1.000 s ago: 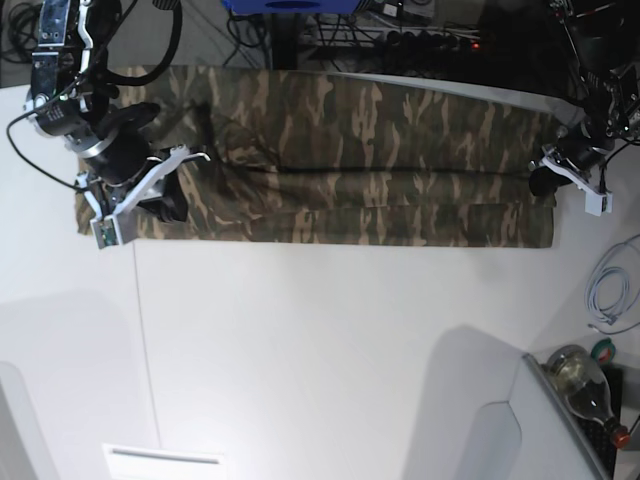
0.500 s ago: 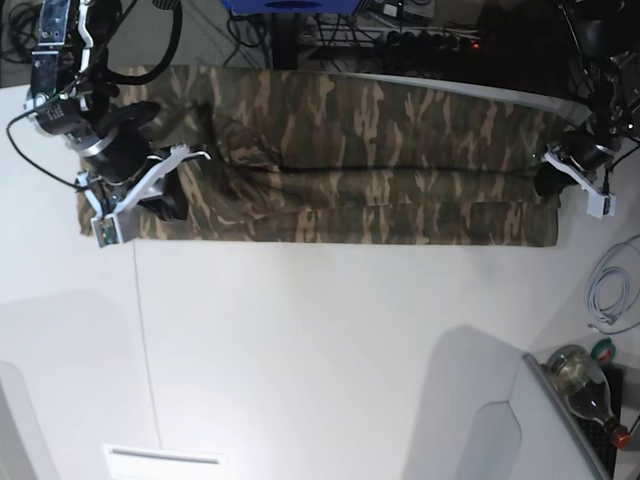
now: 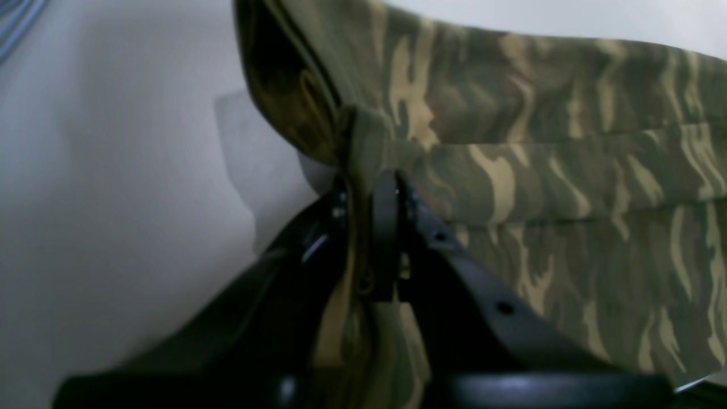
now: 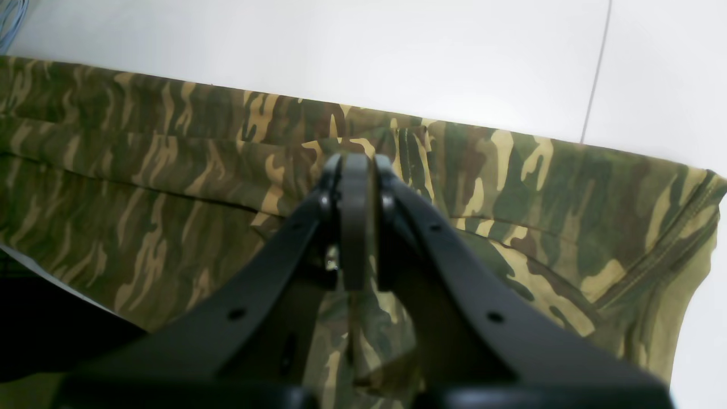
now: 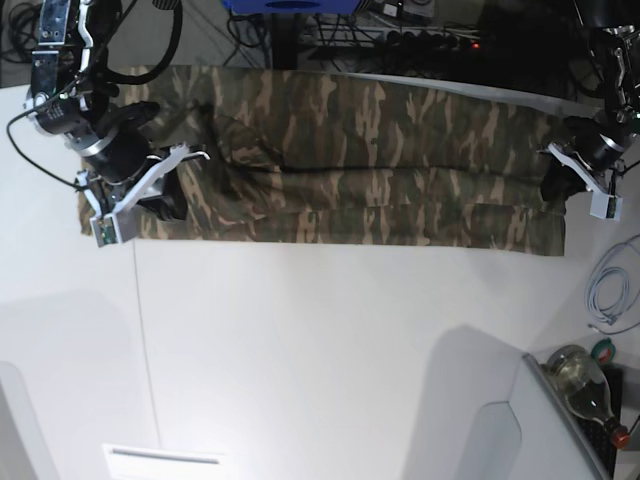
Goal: Layout the t-shirt on the table in an organized manner, then fold the t-shirt properly
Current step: 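Lift the shirt end with the left gripper and fold it toward the right gripper, then lower the folded shirt end with the left gripper and release it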
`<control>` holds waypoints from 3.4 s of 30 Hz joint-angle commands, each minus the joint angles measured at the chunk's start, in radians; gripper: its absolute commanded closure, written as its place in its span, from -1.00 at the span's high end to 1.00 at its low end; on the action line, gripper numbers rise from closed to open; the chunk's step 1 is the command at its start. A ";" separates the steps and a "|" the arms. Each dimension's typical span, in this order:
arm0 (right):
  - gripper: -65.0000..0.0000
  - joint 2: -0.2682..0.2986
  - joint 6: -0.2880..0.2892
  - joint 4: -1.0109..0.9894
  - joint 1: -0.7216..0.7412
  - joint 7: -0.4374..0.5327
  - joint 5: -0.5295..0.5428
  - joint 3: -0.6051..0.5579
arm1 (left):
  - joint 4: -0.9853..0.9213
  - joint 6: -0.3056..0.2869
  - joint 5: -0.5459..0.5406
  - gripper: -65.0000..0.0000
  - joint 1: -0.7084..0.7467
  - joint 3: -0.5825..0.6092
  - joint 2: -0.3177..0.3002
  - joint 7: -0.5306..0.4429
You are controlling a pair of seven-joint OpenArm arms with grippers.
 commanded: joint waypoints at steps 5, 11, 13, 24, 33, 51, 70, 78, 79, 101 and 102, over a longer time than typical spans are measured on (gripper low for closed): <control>-0.95 0.003 0.008 0.016 0.004 0.024 0.015 -0.002 | 0.099 0.010 -0.017 -1.00 0.031 -0.005 -0.020 -0.022; -0.95 0.003 0.002 0.016 0.007 0.022 0.015 0.003 | 0.200 0.056 -0.017 -1.00 0.071 0.005 -0.005 -0.022; -0.95 0.001 0.000 0.016 0.009 0.022 0.015 0.003 | 0.240 0.056 -0.016 -1.00 0.082 0.005 0.011 -0.022; -0.95 -0.034 0.000 0.018 0.012 0.022 0.015 0.027 | 0.460 0.056 -0.016 -1.00 0.100 0.006 0.047 0.148; -0.95 -0.033 0.005 0.020 0.012 0.024 0.015 0.073 | 0.542 0.082 -0.016 -1.00 0.097 0.097 0.090 0.228; -0.95 -0.027 0.010 0.016 0.025 0.018 0.016 0.300 | 0.533 0.339 -0.016 -1.00 0.017 0.551 0.138 0.230; -0.95 -0.031 0.111 0.015 0.025 0.018 0.015 0.399 | 0.398 0.386 -0.016 -1.00 -0.029 0.710 0.192 0.224; -0.95 -0.028 0.111 0.015 0.025 0.018 0.015 0.399 | 0.361 0.386 -0.016 -1.00 -0.052 0.710 0.219 0.224; -0.95 -0.028 0.111 0.015 0.025 0.018 0.015 0.399 | 0.361 0.386 -0.016 -1.00 -0.053 0.712 0.219 0.224; -0.95 -0.030 0.112 0.015 0.025 0.018 0.015 0.394 | 0.346 0.386 -0.016 -1.00 -0.058 0.712 0.236 0.228; -0.95 -0.030 0.112 0.015 0.025 0.018 0.015 0.394 | 0.346 0.386 -0.016 -1.00 -0.058 0.712 0.236 0.228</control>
